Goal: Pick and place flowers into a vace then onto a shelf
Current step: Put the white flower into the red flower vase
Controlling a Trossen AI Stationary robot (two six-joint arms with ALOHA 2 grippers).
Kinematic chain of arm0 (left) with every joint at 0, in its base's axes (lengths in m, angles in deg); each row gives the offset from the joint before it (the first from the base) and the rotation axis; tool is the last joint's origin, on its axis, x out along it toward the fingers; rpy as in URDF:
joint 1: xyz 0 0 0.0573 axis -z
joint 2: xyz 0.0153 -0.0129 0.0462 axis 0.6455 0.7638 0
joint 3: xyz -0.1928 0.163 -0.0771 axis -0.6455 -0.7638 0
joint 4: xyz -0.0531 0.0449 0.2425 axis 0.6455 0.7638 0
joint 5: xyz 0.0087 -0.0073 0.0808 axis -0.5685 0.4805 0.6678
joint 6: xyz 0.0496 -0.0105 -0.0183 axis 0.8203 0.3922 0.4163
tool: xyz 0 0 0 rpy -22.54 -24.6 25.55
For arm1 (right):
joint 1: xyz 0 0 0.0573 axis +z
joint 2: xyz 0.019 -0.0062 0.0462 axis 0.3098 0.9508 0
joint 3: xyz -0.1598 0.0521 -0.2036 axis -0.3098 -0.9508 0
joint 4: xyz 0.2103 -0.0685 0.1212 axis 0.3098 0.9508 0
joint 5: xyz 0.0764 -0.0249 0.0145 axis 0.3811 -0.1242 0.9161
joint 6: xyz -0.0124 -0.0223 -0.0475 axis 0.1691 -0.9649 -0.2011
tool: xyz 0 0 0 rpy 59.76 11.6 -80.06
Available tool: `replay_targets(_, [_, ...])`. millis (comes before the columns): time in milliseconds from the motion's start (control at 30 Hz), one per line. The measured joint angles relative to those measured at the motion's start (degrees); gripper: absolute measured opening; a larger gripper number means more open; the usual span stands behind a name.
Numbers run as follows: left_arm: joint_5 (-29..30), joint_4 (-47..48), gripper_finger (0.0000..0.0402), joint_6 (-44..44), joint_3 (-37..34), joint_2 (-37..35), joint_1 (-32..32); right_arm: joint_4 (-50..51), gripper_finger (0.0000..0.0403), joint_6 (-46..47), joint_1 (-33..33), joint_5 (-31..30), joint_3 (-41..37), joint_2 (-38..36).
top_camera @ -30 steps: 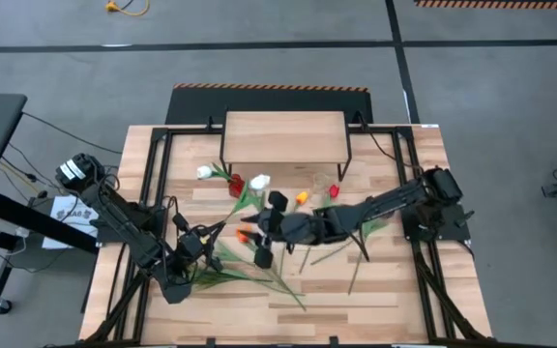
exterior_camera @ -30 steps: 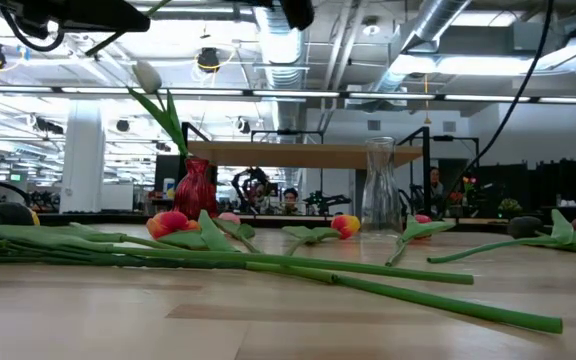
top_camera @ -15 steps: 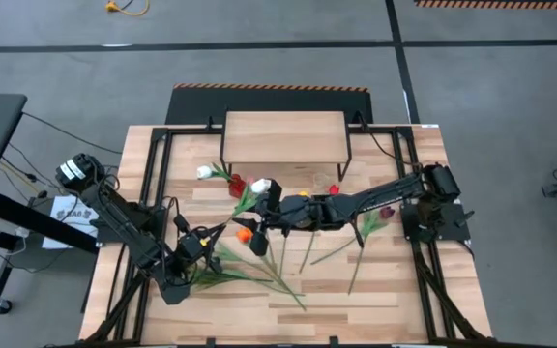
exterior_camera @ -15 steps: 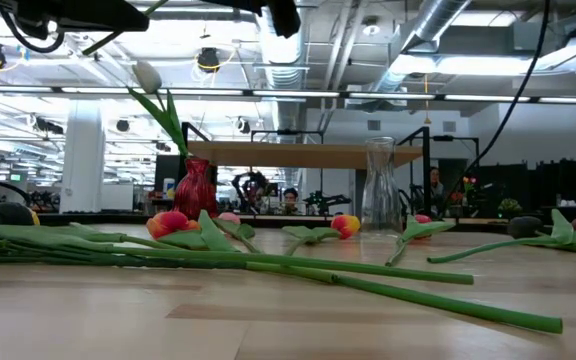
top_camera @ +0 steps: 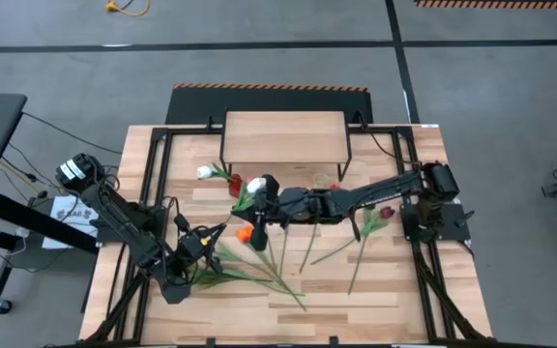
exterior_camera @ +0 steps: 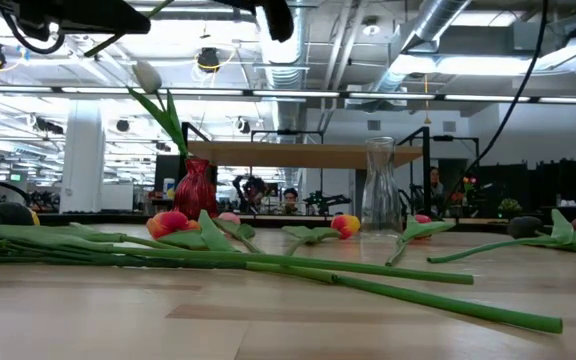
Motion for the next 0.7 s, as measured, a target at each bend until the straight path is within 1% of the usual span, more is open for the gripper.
replay_targets(67, [0.02,-0.01,0.0000,-0.05,0.00,0.00,0.01,-0.57,0.0013,0.81,-0.28,1.19,0.00,0.01])
replay_targets(233, [-0.30,-0.31,0.0000,-0.42,0.00,0.00,0.02,-0.50,0.0006,0.85,-0.21,1.38,0.00,0.00])
replay_targets(333, [-2.07,-0.82,0.0001,-0.13,0.00,0.00,0.01,0.05,0.0005,0.85,-0.21,1.43,-0.02,0.00])
replay_targets(400, [-3.38,-2.18,0.0009,0.57,-0.02,0.00,0.01,0.15,0.0004,0.85,-0.21,1.58,-0.02,0.00])
replay_targets(500, [-7.83,-6.18,0.0036,5.01,-0.02,0.00,0.00,0.29,0.0003,0.82,-0.12,1.84,-0.02,0.00])
replay_targets(633, [-16.31,-12.29,0.0089,13.63,-0.04,-0.75,0.01,0.09,0.0003,0.23,0.70,2.01,-0.02,0.00])
replay_targets(700, [-19.45,-12.90,0.0114,17.16,-0.04,-1.87,0.04,0.10,0.0002,-0.15,1.05,1.91,-0.02,0.01])
